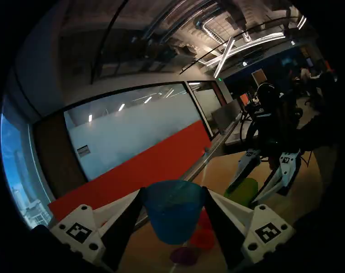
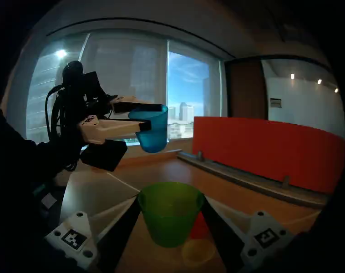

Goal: Pour water

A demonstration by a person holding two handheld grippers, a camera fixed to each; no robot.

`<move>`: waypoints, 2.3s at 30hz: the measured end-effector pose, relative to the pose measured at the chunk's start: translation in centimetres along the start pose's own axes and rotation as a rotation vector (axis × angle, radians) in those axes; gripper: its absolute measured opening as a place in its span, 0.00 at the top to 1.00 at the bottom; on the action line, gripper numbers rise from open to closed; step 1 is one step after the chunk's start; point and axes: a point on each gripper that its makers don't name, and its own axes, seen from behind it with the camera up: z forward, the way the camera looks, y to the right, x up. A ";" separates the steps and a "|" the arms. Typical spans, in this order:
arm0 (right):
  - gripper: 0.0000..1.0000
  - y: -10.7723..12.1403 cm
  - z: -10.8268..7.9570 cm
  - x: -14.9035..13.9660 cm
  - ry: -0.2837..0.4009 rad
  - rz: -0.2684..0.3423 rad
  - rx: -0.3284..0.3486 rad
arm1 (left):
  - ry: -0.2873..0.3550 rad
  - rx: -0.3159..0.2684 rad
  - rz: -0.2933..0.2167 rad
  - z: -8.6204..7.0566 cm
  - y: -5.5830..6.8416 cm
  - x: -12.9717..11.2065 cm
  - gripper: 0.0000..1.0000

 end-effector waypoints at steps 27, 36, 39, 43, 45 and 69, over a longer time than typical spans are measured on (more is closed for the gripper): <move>0.08 -3.0 2.2 -0.1 0.008 0.001 0.085 | 0.004 0.030 0.213 0.2 -0.4 2.2 0.11; 0.08 -3.6 2.4 0.0 0.007 -0.002 0.102 | 0.007 0.036 0.267 0.2 -0.3 2.9 0.11; 0.07 -3.8 2.4 0.1 0.008 -0.003 0.106 | 0.008 0.034 0.283 0.2 -0.2 3.1 0.11; 0.08 -4.0 2.5 0.1 0.007 -0.004 0.111 | 0.012 0.033 0.310 0.1 0.1 3.5 0.11; 0.07 -4.1 2.5 0.1 0.007 -0.005 0.114 | 0.013 0.034 0.326 0.1 0.1 3.6 0.11; 0.08 -4.5 3.0 0.8 0.020 -0.017 0.131 | 0.007 0.046 0.510 1.1 0.2 4.4 0.11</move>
